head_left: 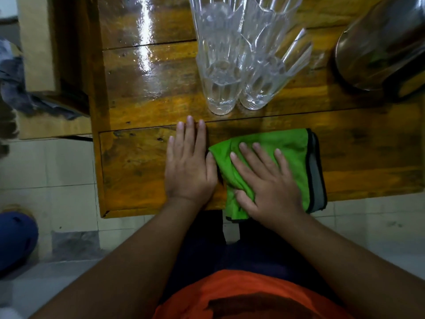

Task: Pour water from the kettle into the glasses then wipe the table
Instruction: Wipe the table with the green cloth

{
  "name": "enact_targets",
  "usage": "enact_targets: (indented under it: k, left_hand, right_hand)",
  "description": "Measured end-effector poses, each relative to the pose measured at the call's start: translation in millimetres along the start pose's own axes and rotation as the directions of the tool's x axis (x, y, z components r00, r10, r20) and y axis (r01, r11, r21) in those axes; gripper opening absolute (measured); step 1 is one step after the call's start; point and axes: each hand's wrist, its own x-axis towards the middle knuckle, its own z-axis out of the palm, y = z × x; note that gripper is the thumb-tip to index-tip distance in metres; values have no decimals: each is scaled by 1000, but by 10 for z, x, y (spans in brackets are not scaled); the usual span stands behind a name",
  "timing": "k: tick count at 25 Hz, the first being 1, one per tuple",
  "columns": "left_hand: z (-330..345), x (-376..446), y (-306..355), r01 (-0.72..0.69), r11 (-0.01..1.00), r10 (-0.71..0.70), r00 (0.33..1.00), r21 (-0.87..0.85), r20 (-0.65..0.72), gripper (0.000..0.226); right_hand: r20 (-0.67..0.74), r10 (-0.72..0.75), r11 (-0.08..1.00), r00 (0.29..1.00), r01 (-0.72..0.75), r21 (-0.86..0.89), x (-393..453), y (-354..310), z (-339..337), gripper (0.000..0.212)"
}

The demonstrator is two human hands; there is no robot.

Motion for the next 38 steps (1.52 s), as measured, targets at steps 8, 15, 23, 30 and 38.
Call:
enact_targets:
  k: [8,15,23,30,38]
  left_hand:
    - [75,-19,-14,-49,990,51,999,129,-11,78]
    - [55,-8,-10,-43,992,44,999,117,-6,78]
    - [53,-20,-1,-41,990,43,999,133,-15,78]
    - [53,-3,14,-33,987,30,999,154,20,79]
    - [28,31,455,-112,993,113,993,-20,33,71]
  right_hand:
    - [-2,169,985,986,-169,36,311,167,-135,74]
    - [56,116,993,992,-115,-26,-79,376,-117,79]
    - [27,138,990,990,-137,-29,-41,446,-133,78]
    - [-29,187,982,982,-186,26,318,719,-306,76]
    - [-40,147,988,988,-148,-36,110,764,-251,77]
